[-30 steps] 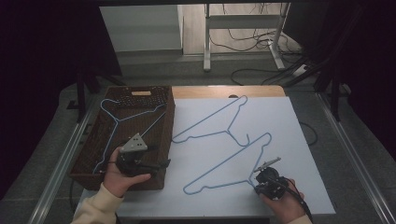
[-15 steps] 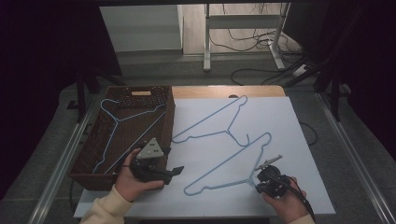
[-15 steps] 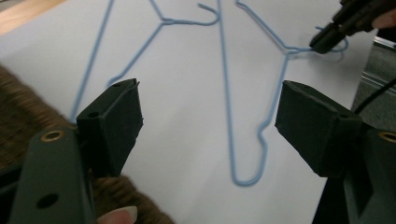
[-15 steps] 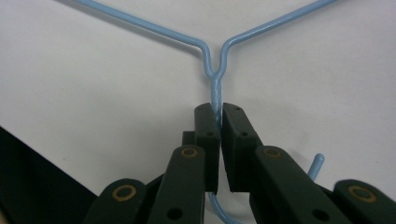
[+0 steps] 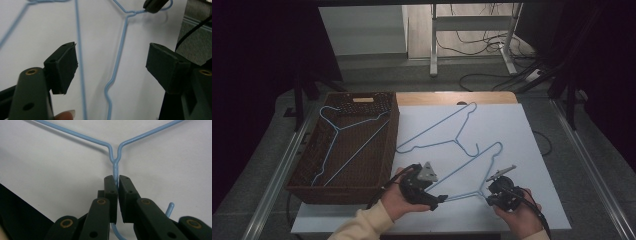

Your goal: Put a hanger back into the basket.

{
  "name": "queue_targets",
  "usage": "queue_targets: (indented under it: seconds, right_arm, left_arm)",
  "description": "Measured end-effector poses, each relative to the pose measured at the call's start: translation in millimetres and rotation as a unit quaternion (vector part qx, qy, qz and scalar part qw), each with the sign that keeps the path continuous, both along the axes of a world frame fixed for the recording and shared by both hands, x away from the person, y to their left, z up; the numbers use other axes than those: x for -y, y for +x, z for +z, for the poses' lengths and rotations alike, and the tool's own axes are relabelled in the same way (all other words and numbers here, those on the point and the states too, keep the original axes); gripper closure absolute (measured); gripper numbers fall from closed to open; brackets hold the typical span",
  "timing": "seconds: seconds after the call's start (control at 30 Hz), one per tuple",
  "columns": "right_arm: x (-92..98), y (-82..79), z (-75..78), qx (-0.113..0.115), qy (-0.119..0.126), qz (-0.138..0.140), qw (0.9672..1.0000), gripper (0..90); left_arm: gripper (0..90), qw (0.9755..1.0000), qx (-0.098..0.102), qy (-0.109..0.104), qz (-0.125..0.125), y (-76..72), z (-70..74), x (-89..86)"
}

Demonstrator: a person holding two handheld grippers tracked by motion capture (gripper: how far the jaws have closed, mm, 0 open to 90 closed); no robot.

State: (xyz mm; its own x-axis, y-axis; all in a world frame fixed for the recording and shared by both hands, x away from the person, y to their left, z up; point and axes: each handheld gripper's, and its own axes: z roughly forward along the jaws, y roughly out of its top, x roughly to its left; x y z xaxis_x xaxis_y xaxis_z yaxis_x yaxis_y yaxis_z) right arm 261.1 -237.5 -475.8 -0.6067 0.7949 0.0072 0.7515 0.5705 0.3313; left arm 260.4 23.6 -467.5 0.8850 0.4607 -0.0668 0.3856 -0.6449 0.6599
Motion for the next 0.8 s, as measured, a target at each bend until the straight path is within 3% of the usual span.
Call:
queue_targets:
  seconds: [0.2,0.47,0.63,0.67,0.8]
  right_arm:
    - [1.7,-1.6,1.9,0.002,0.002,0.0,1.0,85.4]
    - [1.1,-3.2,3.3,0.004,0.001,0.001,1.0,85.4]
    - [1.0,-4.0,3.8,0.004,0.001,0.001,1.0,85.4]
    - [1.0,-4.6,4.5,0.005,0.003,0.002,1.0,85.4]
    - [0.4,-6.0,7.3,0.008,0.004,0.003,1.0,85.4]
  left_arm:
    - [33.1,0.9995,-0.015,0.019,-0.018,11.2,-19.0,29.9]
    - [42.9,0.9983,-0.032,0.027,-0.04,18.4,-39.1,60.9]
    - [51.0,0.9981,-0.035,0.029,-0.043,22.3,-44.7,69.4]
    - [57.6,0.9979,-0.035,0.032,-0.044,24.2,-47.0,72.1]
    - [67.8,0.9974,-0.037,0.037,-0.05,25.5,-50.2,76.3]
